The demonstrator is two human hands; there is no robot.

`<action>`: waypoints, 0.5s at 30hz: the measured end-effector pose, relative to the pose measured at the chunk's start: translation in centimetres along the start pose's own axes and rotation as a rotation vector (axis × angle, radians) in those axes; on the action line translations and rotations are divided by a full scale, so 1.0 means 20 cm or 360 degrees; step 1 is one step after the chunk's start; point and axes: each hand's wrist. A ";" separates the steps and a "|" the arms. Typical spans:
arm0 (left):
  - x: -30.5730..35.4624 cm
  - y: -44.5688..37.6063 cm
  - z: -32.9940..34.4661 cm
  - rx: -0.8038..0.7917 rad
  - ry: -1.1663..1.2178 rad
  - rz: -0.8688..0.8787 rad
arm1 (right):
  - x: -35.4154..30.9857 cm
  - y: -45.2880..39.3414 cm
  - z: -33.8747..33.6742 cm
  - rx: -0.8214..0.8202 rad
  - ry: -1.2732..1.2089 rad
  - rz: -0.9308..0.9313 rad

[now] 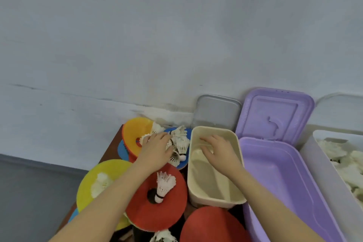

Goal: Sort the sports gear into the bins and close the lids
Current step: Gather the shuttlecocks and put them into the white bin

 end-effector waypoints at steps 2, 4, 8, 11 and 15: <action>-0.15 -0.03 0.03 -0.0039 0.0023 -0.0038 | -0.06 -0.09 0.09 -0.0062 0.0022 -0.0036; -0.27 -0.07 0.07 -0.0071 0.0047 -0.0103 | -0.12 -0.19 0.19 -0.0133 0.0025 -0.0066; -0.47 -0.18 0.14 -0.0146 0.0038 -0.0164 | -0.20 -0.38 0.36 -0.0332 0.0110 -0.0098; -0.57 -0.27 0.20 -0.0219 0.0033 -0.0169 | -0.20 -0.49 0.51 -0.0591 0.0286 -0.0109; -0.63 -0.33 0.28 -0.0326 0.0029 -0.0171 | -0.18 -0.54 0.64 -0.0790 0.0423 -0.0088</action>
Point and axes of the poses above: each hand's wrist, its own y-axis away from the middle knuckle, its own z-axis out of the palm, x = y × z, and after that the axes turned 6 degrees about -y, right-handed
